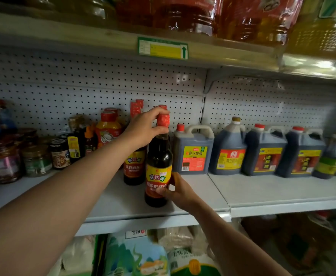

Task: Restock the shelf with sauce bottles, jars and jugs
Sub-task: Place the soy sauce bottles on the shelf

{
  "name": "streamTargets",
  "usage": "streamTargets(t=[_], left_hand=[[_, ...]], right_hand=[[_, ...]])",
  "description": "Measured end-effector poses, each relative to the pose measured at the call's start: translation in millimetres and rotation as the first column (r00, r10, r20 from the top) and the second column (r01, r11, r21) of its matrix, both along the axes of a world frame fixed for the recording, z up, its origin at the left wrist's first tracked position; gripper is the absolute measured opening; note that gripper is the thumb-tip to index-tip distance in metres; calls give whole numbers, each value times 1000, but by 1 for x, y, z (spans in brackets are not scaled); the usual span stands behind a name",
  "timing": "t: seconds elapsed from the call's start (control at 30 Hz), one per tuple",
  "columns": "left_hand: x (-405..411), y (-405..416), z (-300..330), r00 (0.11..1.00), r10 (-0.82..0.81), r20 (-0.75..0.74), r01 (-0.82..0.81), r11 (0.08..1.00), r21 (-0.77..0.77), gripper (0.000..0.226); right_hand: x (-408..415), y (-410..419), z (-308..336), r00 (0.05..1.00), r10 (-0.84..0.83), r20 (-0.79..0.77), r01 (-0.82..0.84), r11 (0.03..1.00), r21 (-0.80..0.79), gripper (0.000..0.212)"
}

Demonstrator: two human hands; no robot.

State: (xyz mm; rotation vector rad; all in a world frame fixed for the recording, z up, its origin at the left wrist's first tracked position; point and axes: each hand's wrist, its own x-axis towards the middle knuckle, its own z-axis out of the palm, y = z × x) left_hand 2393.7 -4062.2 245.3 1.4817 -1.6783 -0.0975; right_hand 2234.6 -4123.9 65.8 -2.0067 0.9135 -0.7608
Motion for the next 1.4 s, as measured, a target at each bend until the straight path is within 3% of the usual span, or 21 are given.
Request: streamTargets(t=[0.3,0.57,0.77,1.23,1.4], left_hand=[[-9,-6,5,984,131,122,-140,987,73,46],[-12,-19,18,879,302,370,-336,942,29,56],[-2,-31,13,855,297,425,-302,951,-57,67],[23,-54,6,753,260,604,-291,955,-48,107],[24,-58,3,733,287,617,-296,951,-90,110]], right_hand=[[-4,-13,-4,998,61,32,-60,997,-41,64],[-3,-27,-5,993,98,68,-100,995,31,68],[1,-37,-9,988,92,121,-104,990,92,67],[14,-58,-13,985,80,154,-104,982,155,62],[20,-65,-13,982,70,178,-101,980,173,65]])
